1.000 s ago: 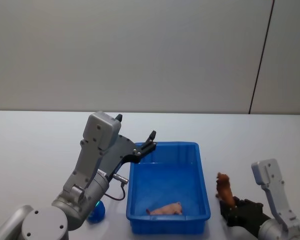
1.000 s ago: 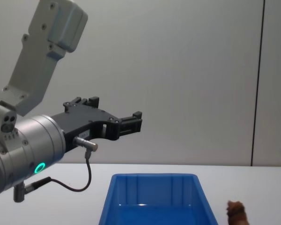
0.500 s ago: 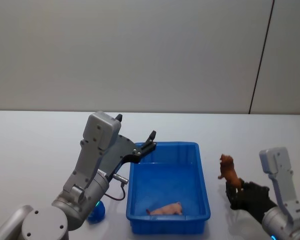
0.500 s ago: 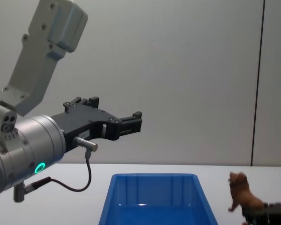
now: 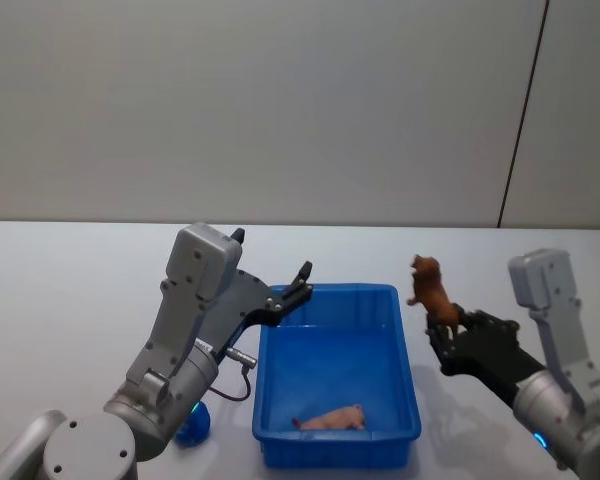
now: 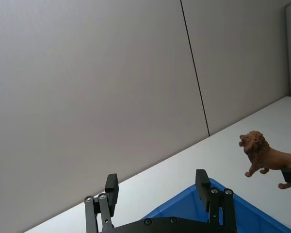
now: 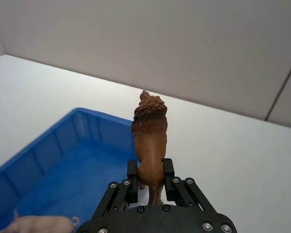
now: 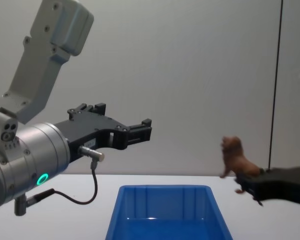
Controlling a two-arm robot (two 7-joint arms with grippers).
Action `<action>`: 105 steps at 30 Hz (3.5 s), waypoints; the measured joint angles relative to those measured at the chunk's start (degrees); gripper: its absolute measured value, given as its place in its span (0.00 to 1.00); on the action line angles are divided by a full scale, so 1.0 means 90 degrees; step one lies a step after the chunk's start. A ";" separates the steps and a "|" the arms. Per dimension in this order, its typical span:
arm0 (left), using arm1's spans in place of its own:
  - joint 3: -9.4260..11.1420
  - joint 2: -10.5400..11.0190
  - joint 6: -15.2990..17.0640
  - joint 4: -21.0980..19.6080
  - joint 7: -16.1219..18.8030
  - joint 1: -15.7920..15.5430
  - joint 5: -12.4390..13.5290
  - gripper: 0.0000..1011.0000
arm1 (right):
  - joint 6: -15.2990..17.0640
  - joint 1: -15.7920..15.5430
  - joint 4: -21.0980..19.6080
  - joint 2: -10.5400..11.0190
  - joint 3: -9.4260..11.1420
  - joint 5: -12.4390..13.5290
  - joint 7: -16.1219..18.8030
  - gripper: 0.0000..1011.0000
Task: Pick up the two dolls from the table and place them into the box.
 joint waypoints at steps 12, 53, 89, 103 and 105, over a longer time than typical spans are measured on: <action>0.0000 0.0000 0.0000 0.0000 0.0000 0.0000 0.0000 0.99 | 0.0127 0.0327 0.0061 -0.0229 -0.0236 -0.0395 0.0701 0.28; -0.0013 0.0039 0.0034 -0.0037 0.0000 0.0037 0.0010 0.99 | -0.0196 0.0088 0.0079 0.0251 0.0116 -0.0113 0.0843 0.99; -0.0415 0.1580 0.0680 -0.0863 0.0508 0.1691 -0.0986 0.99 | -0.0371 -0.0056 0.0001 0.0449 0.0252 0.0002 0.0822 0.99; -0.0388 0.1126 0.0101 0.0470 -0.0270 0.1286 -0.1063 0.99 | -0.0379 -0.0062 -0.0001 0.0456 0.0260 0.0008 0.0823 0.99; -0.0382 0.1044 0.0029 0.0701 -0.0409 0.1197 -0.1043 0.99 | -0.0379 -0.0063 -0.0001 0.0457 0.0260 0.0008 0.0823 0.99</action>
